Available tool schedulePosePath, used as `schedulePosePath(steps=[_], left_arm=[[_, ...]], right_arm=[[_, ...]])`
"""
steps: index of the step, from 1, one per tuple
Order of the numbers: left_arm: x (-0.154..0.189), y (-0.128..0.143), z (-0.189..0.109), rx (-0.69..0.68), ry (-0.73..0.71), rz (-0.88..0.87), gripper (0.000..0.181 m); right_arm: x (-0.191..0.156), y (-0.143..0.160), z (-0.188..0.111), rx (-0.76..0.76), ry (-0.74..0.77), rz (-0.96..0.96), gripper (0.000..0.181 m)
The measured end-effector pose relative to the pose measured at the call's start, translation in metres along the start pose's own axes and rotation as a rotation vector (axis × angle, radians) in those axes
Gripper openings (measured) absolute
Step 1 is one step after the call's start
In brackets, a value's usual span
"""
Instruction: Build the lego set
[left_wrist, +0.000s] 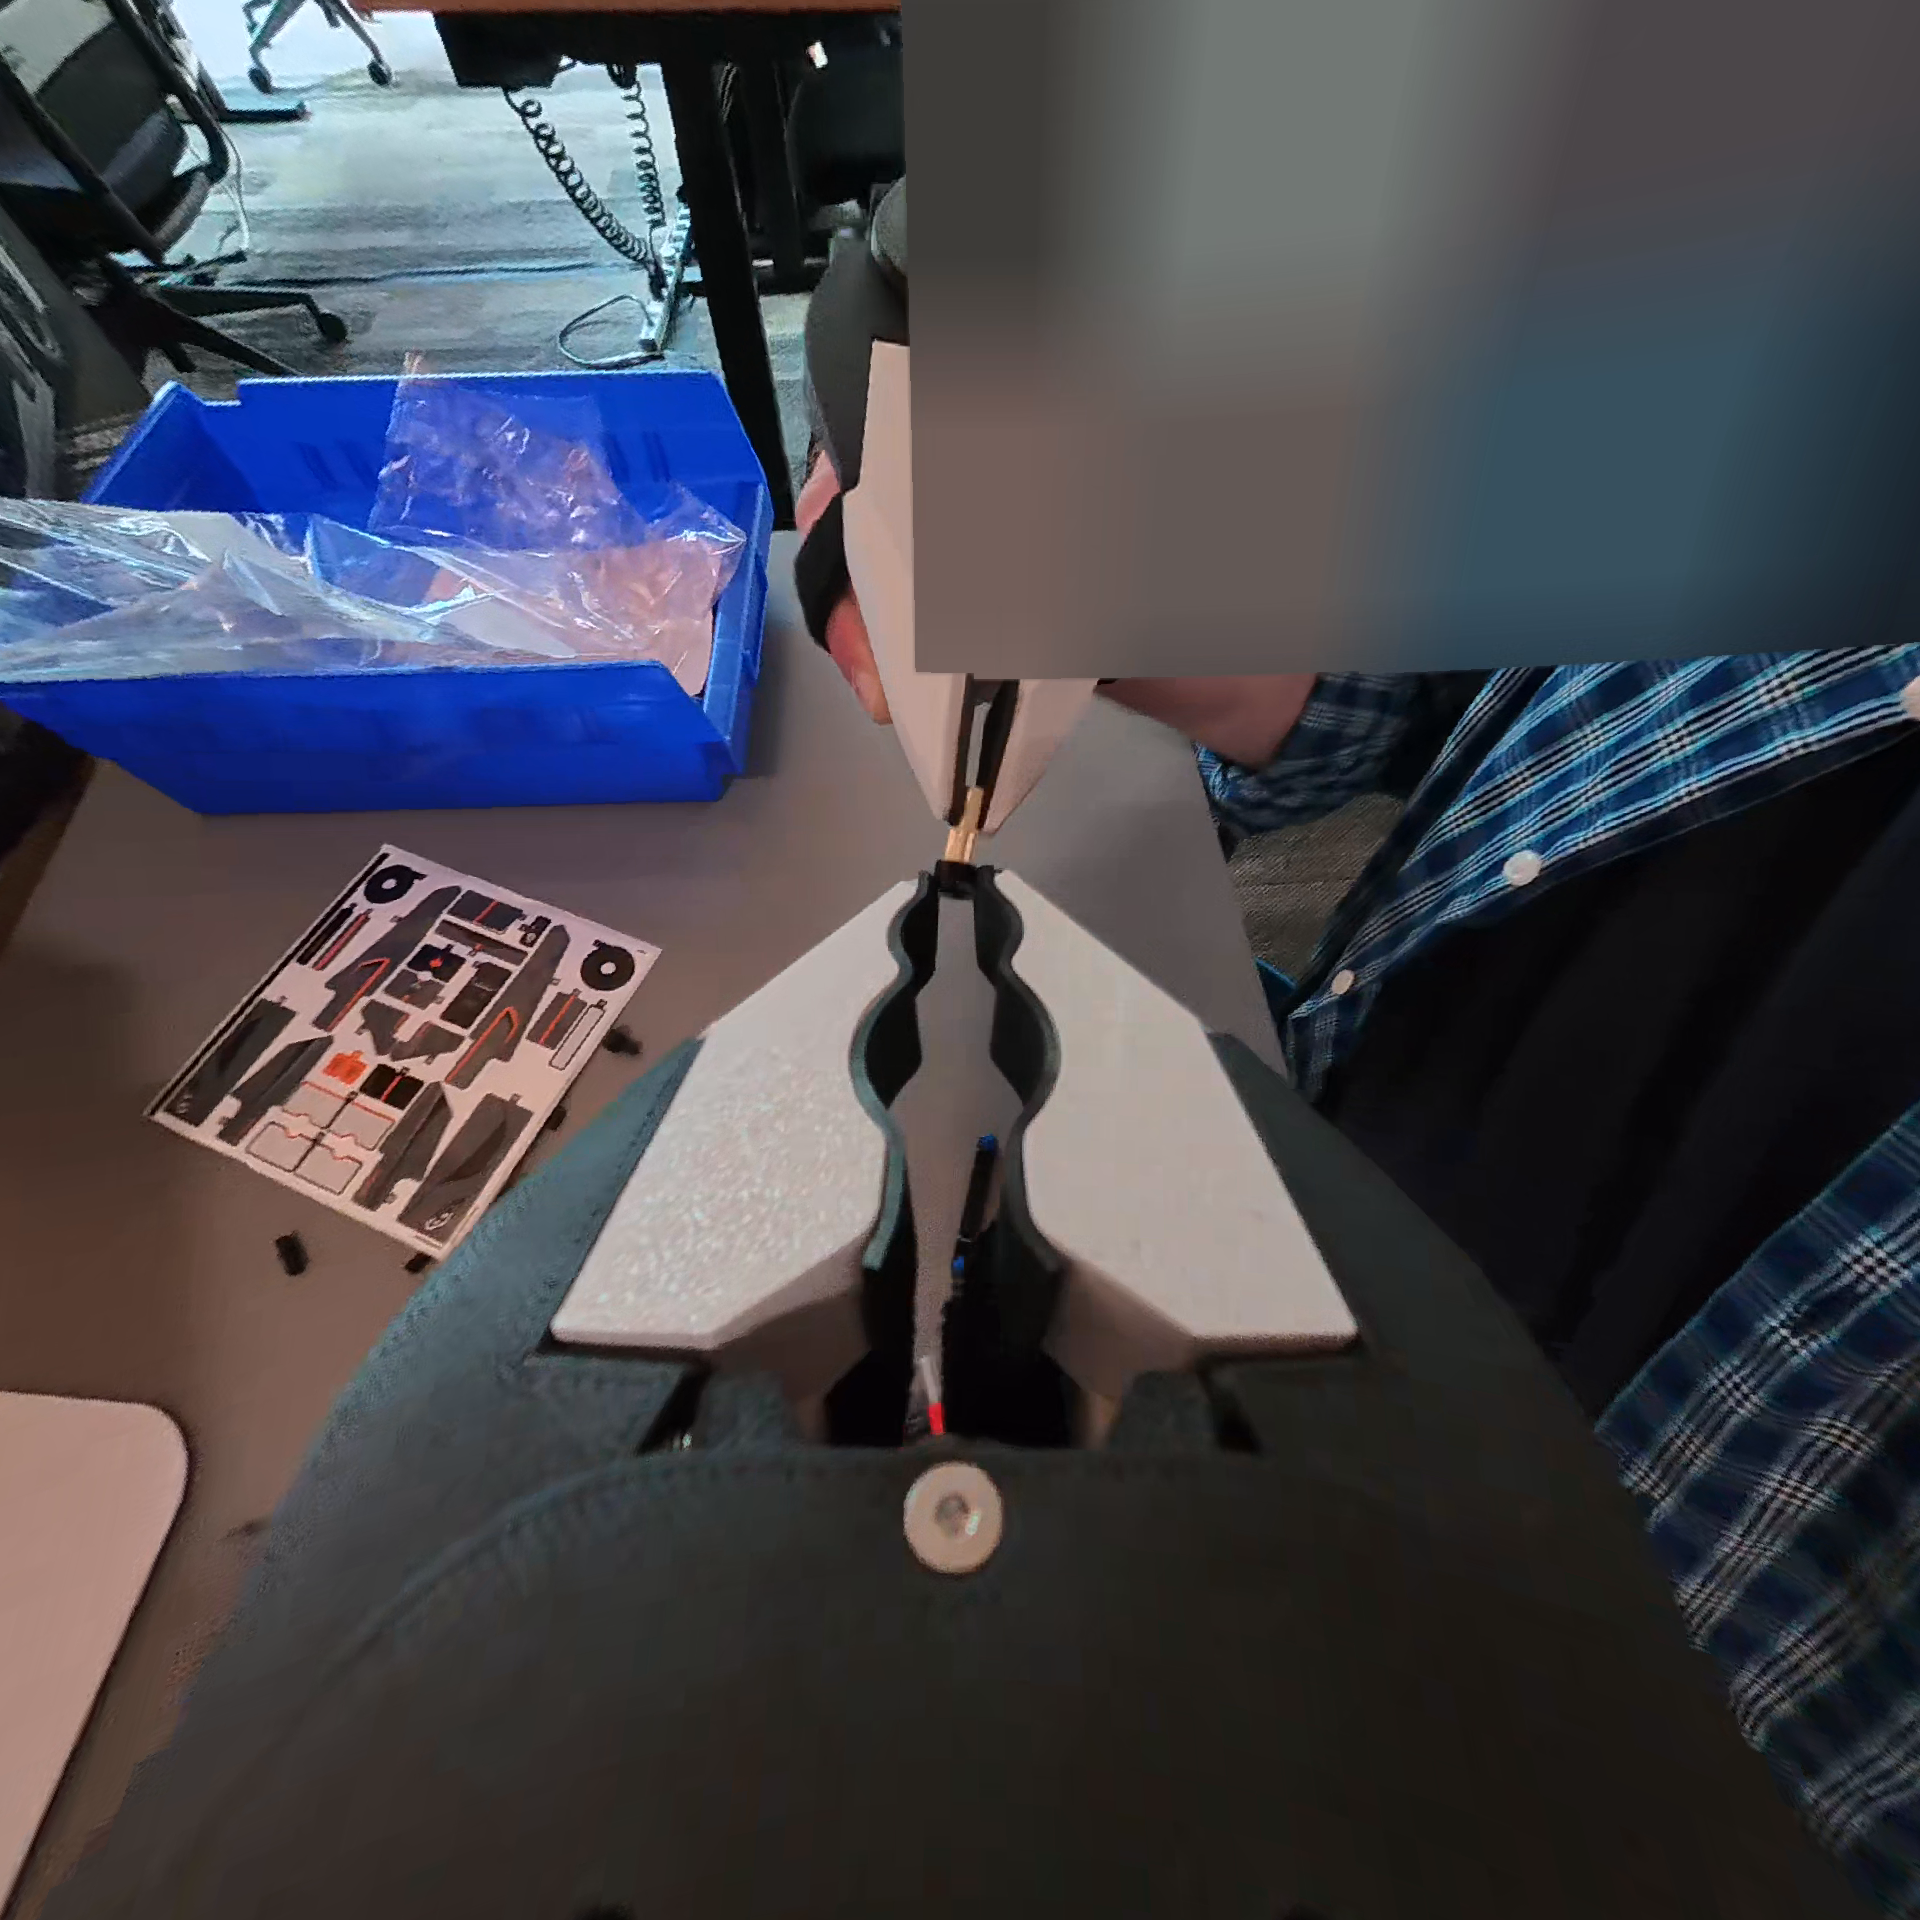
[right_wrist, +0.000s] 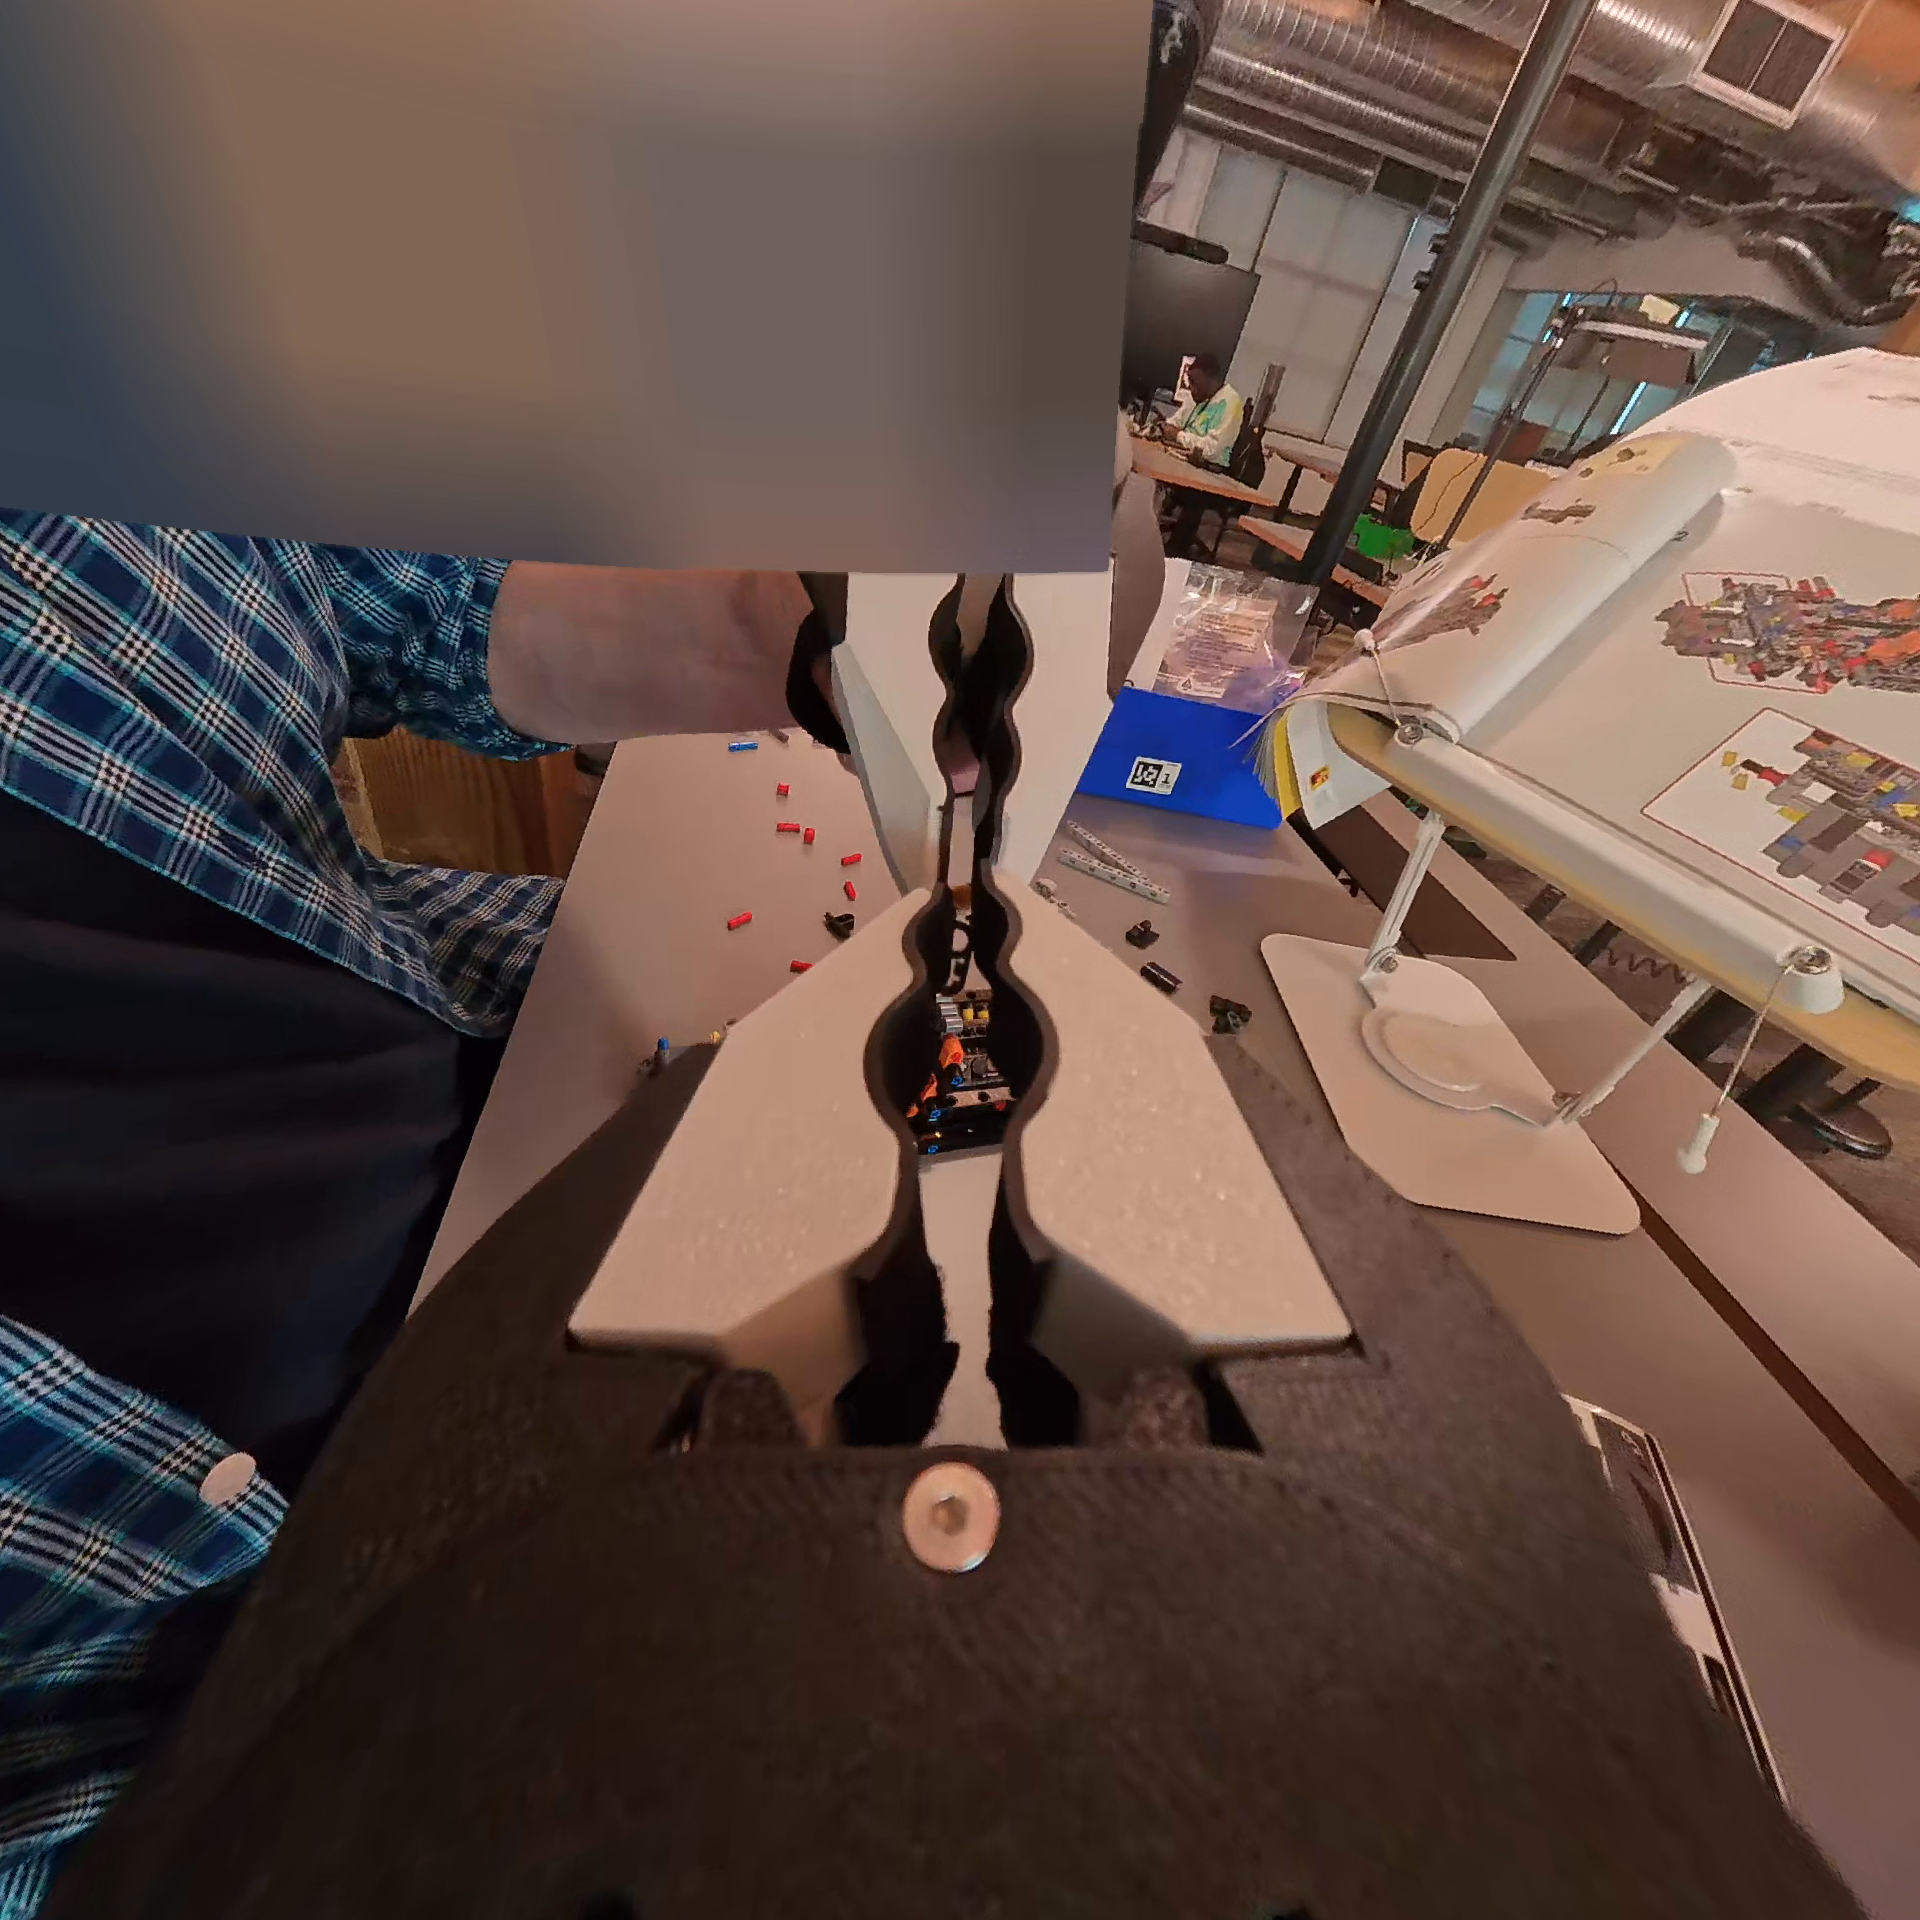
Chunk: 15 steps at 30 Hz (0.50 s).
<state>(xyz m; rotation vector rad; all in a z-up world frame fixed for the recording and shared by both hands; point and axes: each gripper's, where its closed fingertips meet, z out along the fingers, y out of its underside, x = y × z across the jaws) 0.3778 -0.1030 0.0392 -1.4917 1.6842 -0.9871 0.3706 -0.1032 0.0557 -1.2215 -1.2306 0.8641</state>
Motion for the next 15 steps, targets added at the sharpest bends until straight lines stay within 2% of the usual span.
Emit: schedulePosePath(steps=[5,15], left_arm=[[-0.004,0.001,0.003,-0.020,-0.045,0.039,0.006],[-0.005,-0.003,0.010,0.039,-0.055,0.036,0.006]], right_arm=[[0.004,0.004,-0.004,0.014,0.011,0.015,0.001],[0.006,0.009,-0.014,0.140,0.028,0.084,0.001]])
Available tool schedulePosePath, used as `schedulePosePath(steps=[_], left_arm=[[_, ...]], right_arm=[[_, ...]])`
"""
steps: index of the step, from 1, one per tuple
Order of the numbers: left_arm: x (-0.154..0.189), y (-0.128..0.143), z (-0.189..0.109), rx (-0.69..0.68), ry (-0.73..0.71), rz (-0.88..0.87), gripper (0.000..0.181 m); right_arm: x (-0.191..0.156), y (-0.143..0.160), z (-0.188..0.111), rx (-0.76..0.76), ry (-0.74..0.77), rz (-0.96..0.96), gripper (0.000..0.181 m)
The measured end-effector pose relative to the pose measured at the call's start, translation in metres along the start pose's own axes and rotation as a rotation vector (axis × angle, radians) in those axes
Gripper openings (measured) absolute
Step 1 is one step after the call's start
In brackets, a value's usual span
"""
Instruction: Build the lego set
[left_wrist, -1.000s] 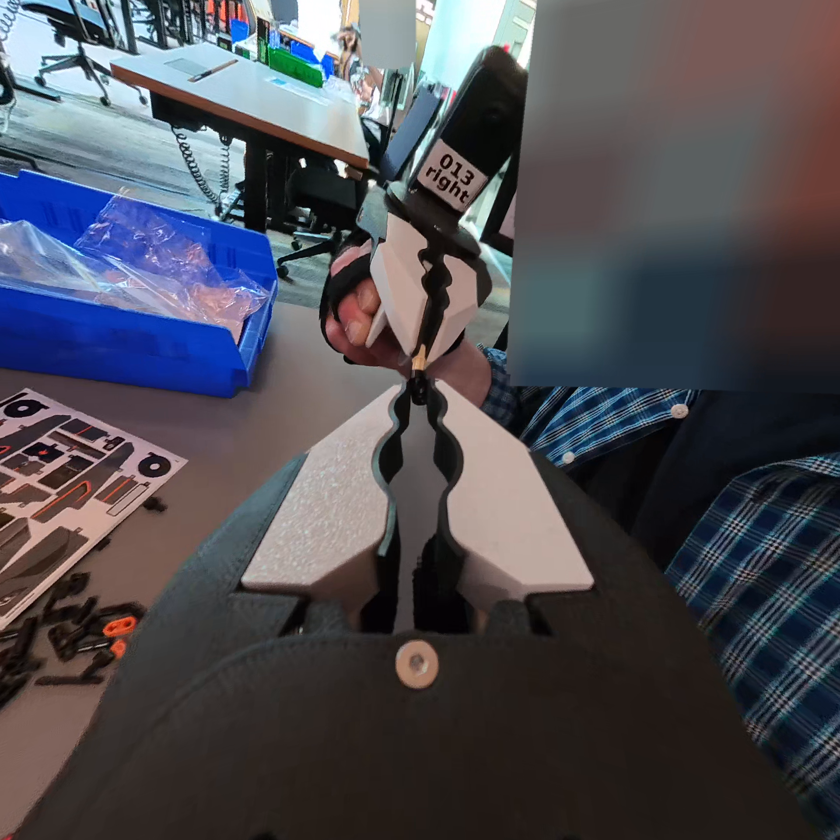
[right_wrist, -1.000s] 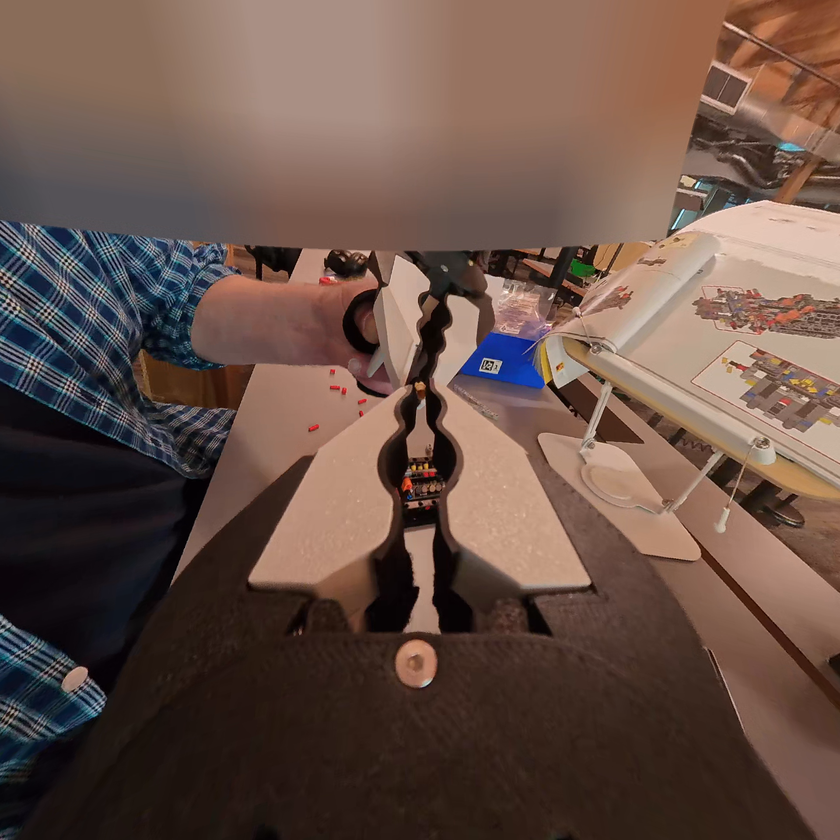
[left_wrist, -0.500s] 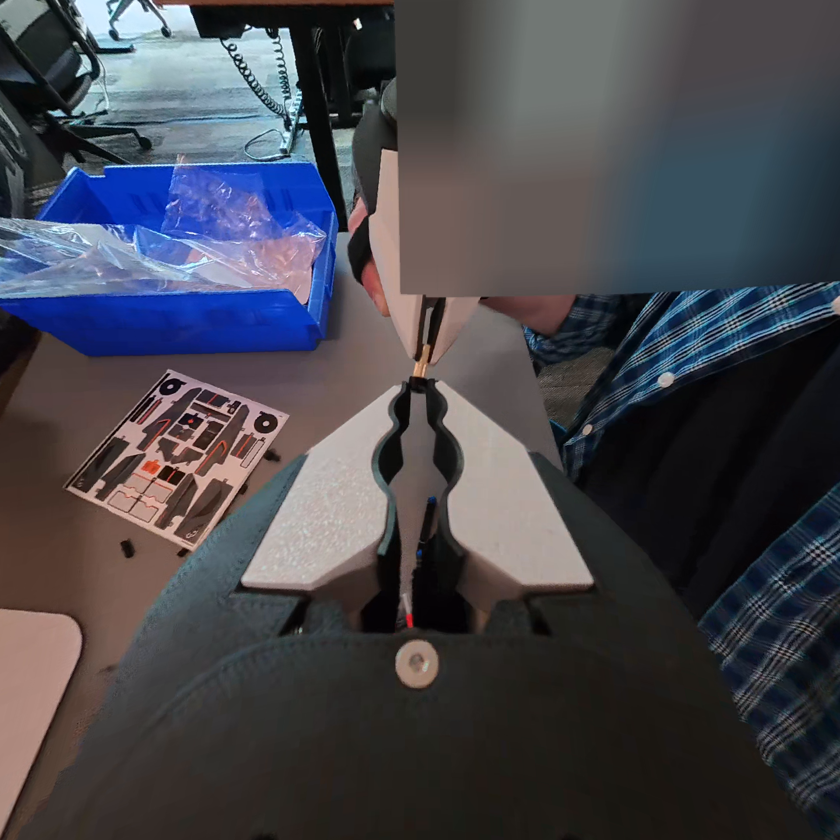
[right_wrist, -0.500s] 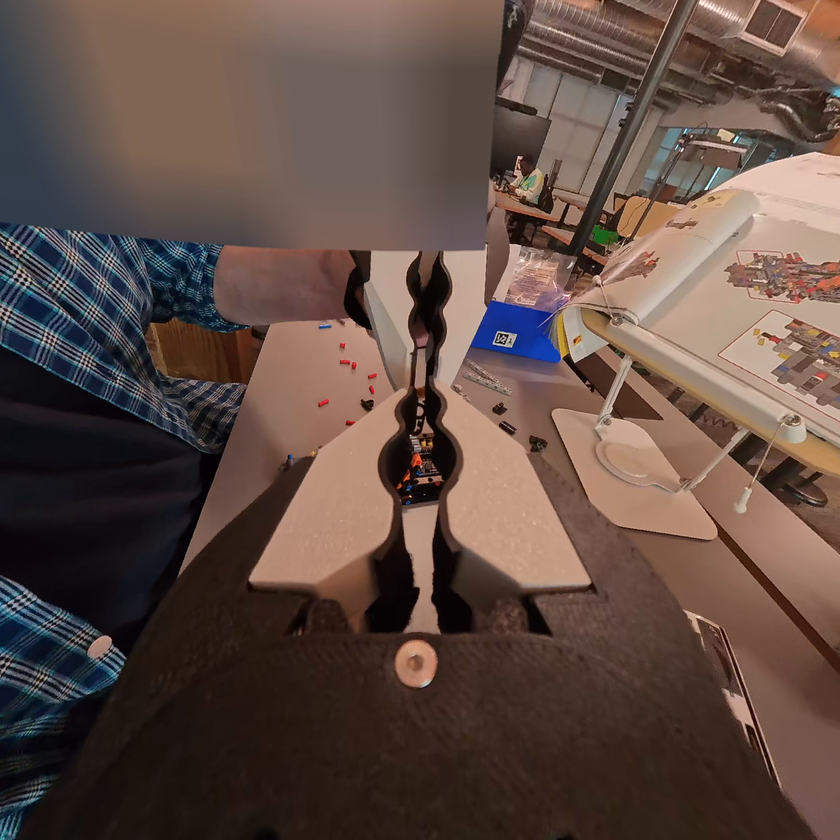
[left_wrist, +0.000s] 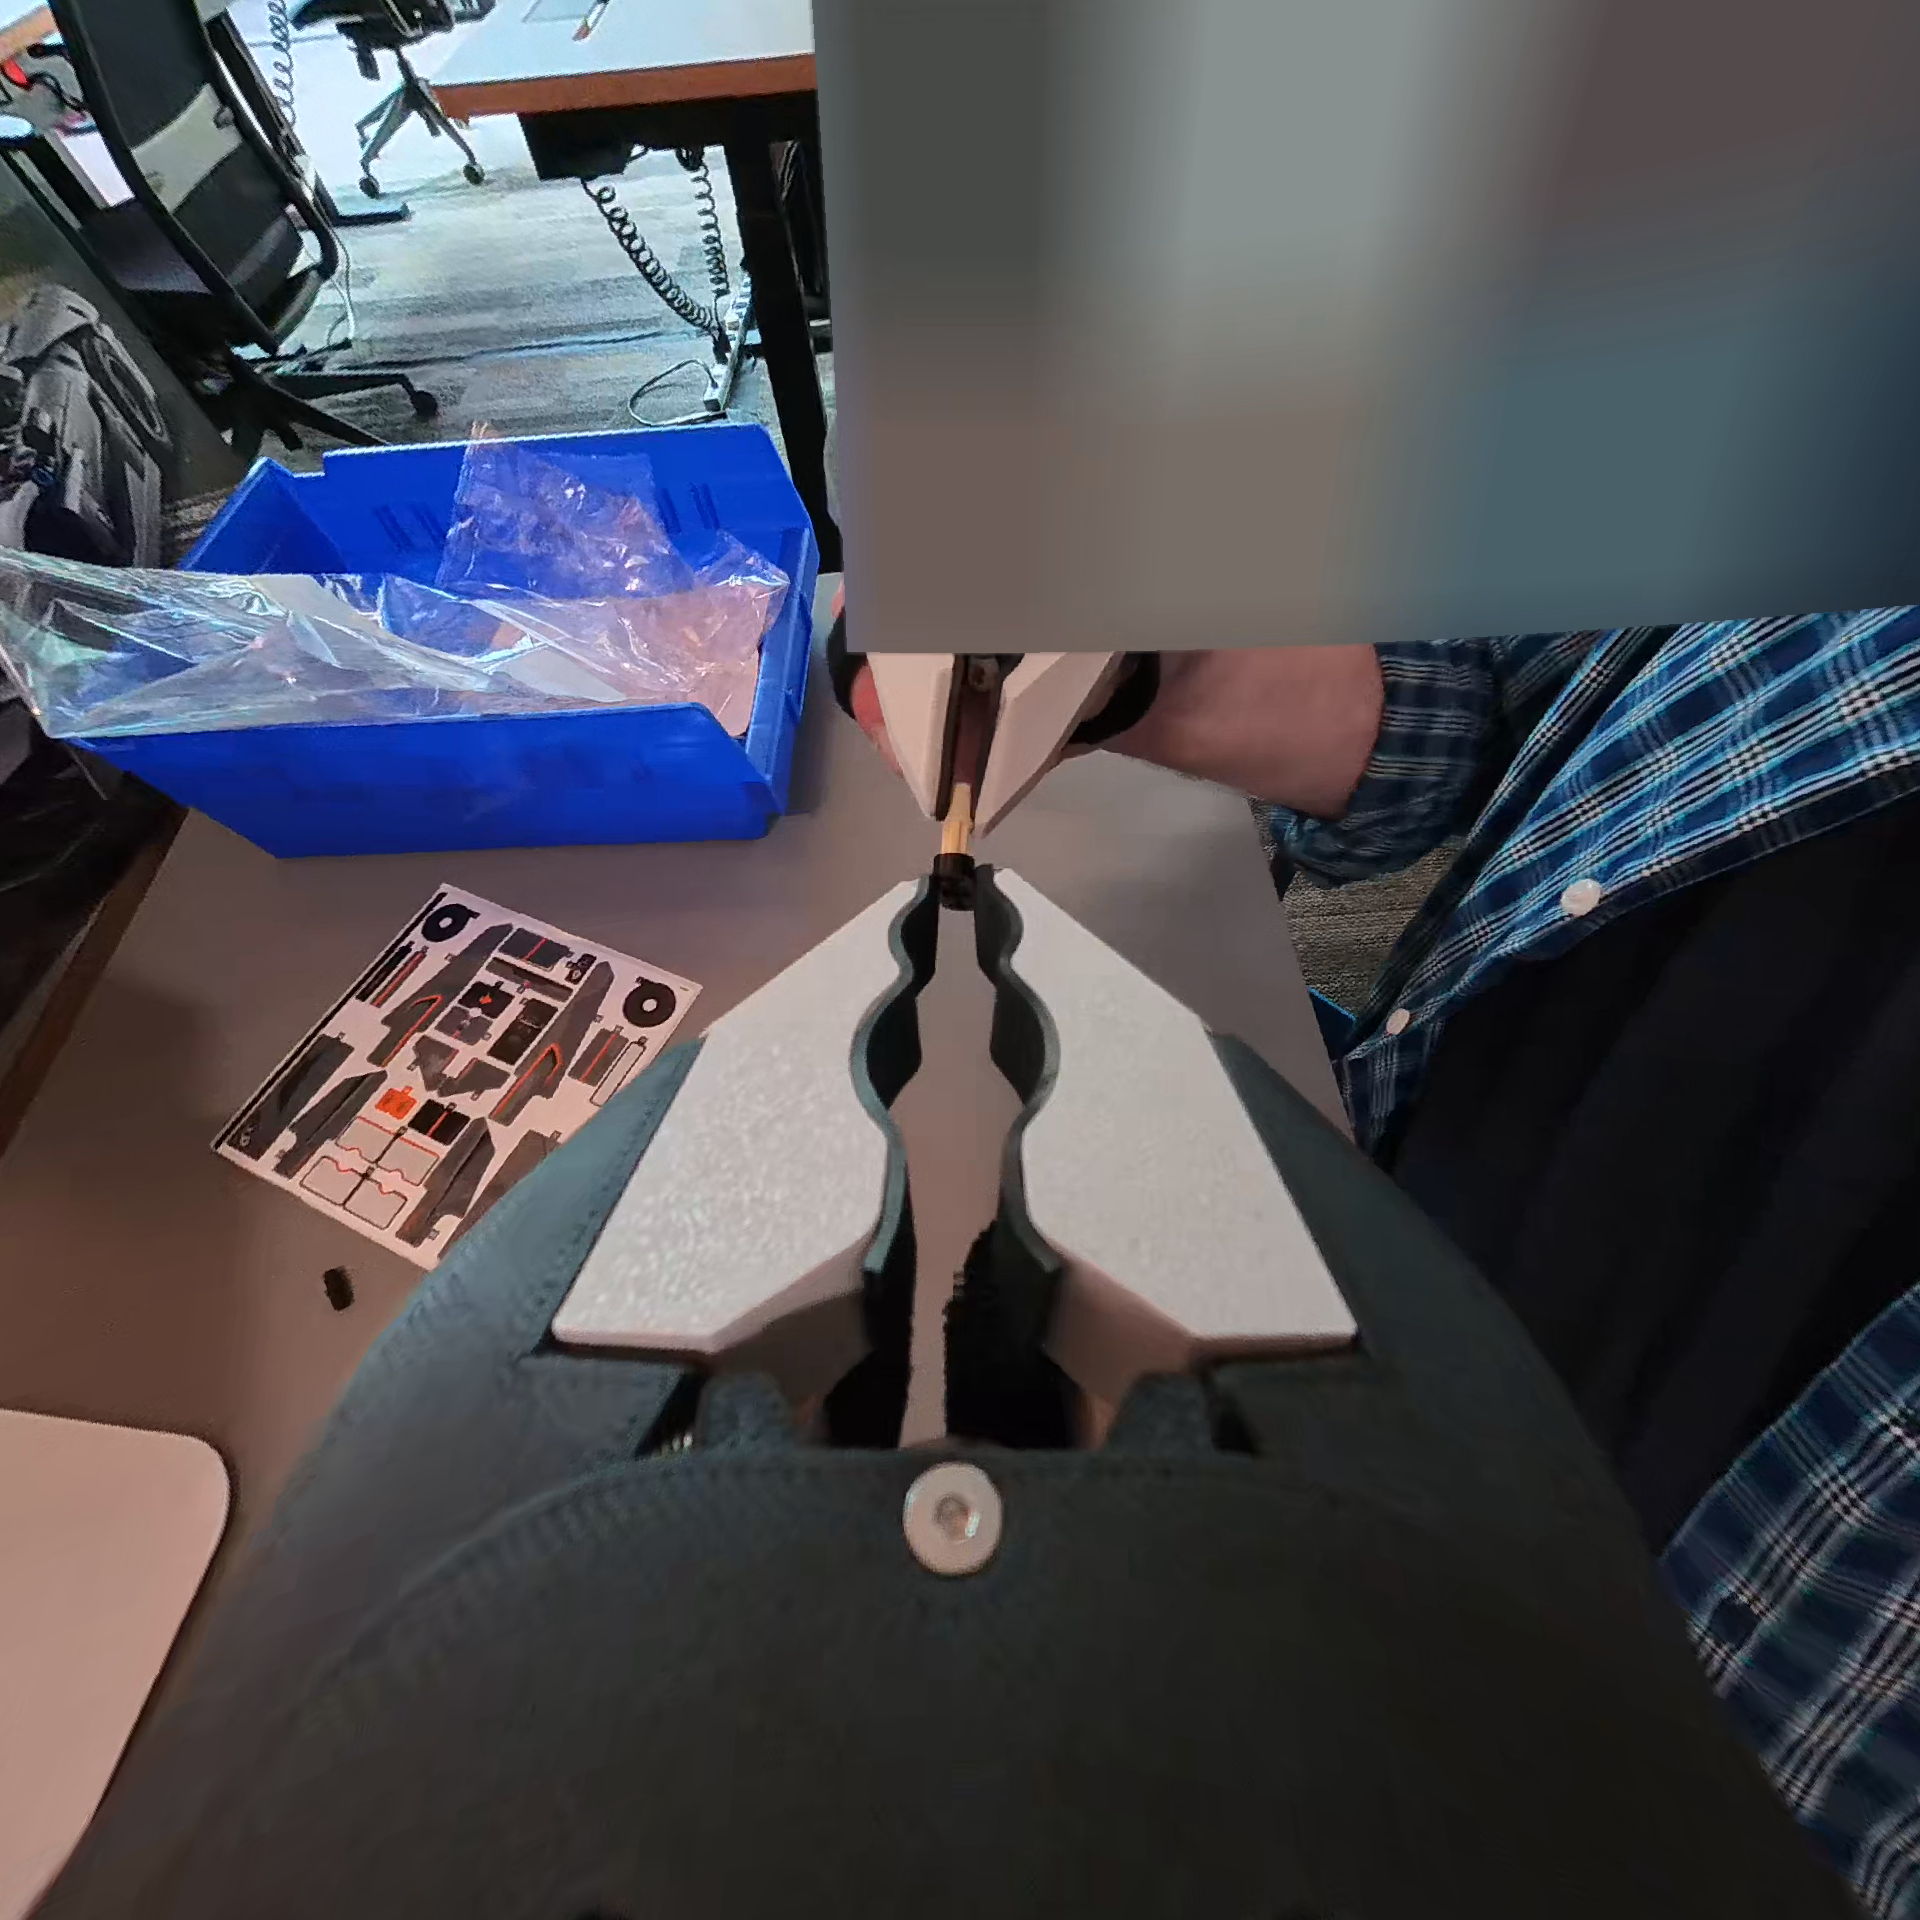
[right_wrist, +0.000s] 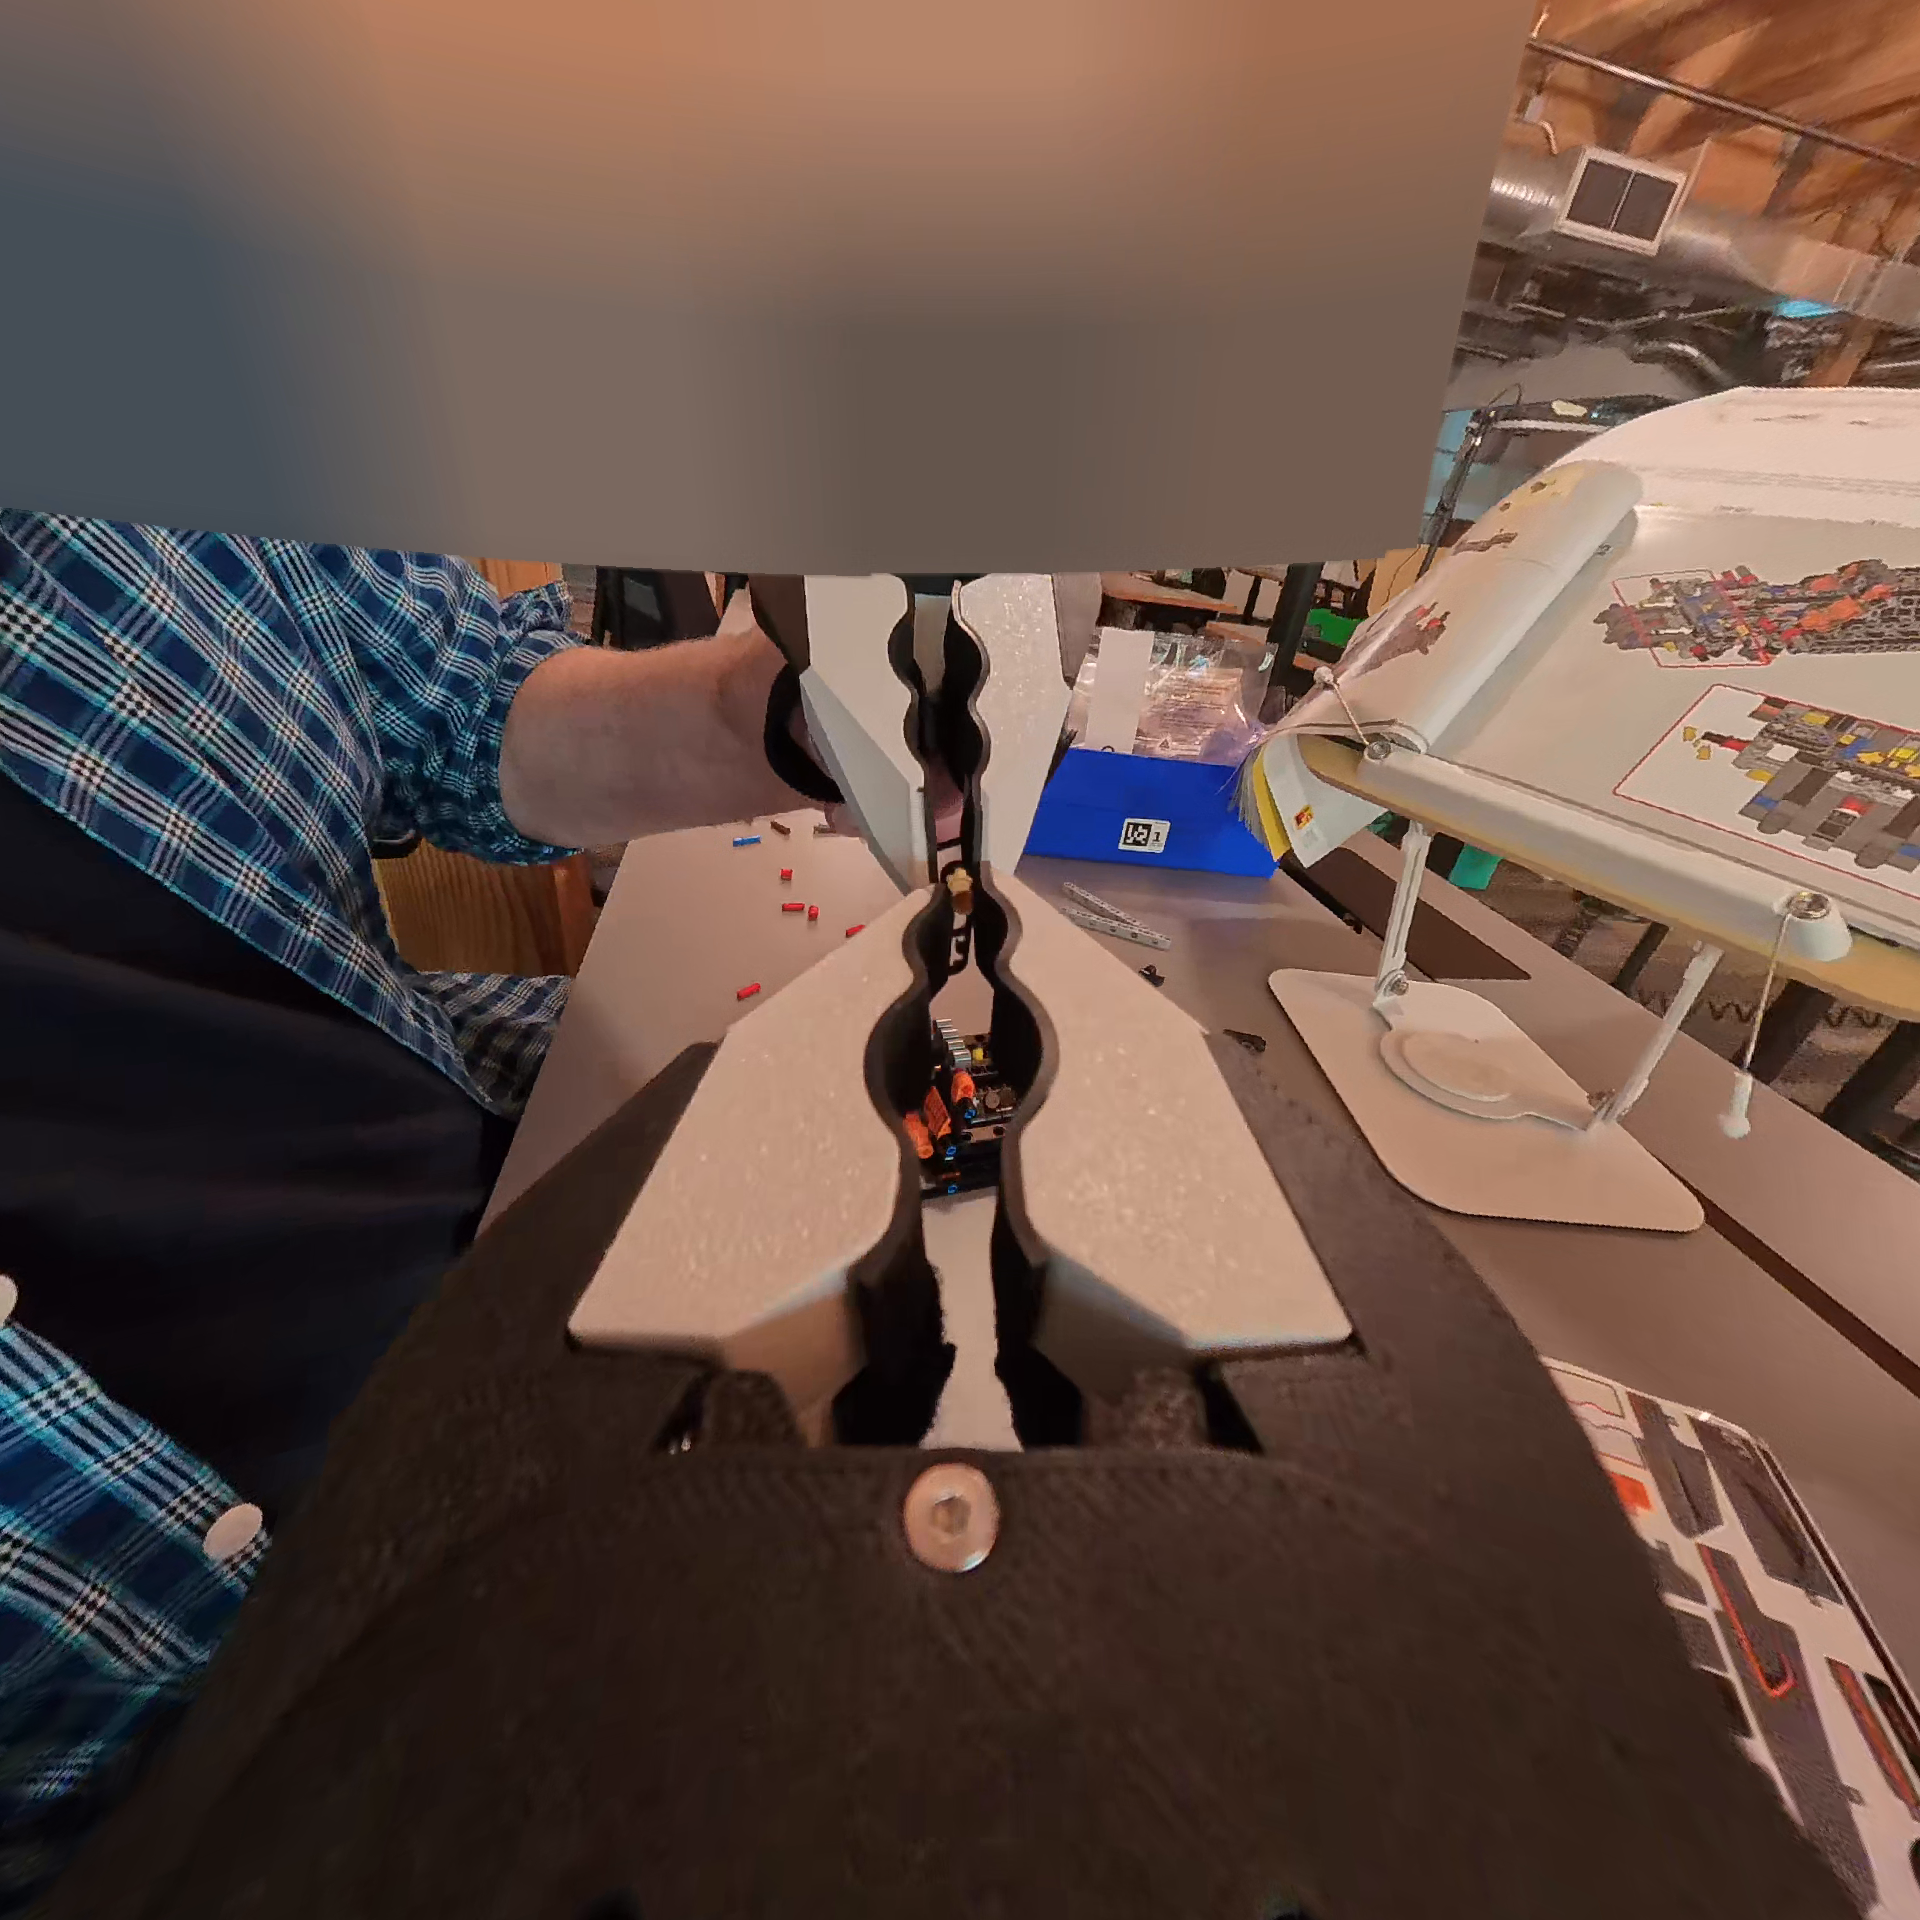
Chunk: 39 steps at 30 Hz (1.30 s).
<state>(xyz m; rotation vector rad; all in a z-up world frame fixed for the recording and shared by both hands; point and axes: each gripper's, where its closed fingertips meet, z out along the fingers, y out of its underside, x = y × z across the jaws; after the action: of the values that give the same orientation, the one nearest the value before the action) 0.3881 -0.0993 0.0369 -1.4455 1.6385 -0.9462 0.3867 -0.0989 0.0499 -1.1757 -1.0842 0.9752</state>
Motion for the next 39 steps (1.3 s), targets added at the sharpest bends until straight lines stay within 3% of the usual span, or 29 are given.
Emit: schedulePosePath(steps=[18,20,21,22,24,26,28,32,39], left_arm=[[-0.006,0.013,0.014,-0.131,-0.136,0.150,0.006],[-0.009,0.005,0.015,-0.096,-0.170,0.160,0.000],[0.002,-0.009,0.015,-0.032,-0.102,0.158,0.000],[0.003,-0.011,0.018,-0.064,-0.112,0.161,0.000],[-0.018,0.012,0.023,-0.179,-0.200,0.162,0.000],[-0.020,0.033,0.023,-0.210,-0.147,0.076,0.000],[-0.025,0.051,0.021,-0.265,-0.183,0.093,0.000],[-0.024,0.073,0.025,-0.272,-0.143,0.021,0.000],[-0.027,0.087,0.028,-0.290,-0.082,-0.048,0.000]], right_arm=[[-0.004,0.012,0.000,-0.047,0.033,-0.032,0.000],[-0.013,0.023,0.011,-0.112,0.007,-0.066,0.000],[-0.012,0.040,0.021,-0.187,0.027,-0.086,0.000],[-0.014,0.042,0.024,-0.170,0.021,-0.072,0.000],[-0.007,0.035,0.011,-0.118,0.036,-0.027,0.000],[-0.004,0.051,0.005,-0.170,0.029,0.019,0.000],[-0.008,0.066,0.001,-0.217,0.025,0.045,0.000],[-0.008,0.083,-0.014,-0.250,0.046,0.083,0.000],[-0.005,0.109,-0.046,-0.324,0.158,0.125,0.000]])
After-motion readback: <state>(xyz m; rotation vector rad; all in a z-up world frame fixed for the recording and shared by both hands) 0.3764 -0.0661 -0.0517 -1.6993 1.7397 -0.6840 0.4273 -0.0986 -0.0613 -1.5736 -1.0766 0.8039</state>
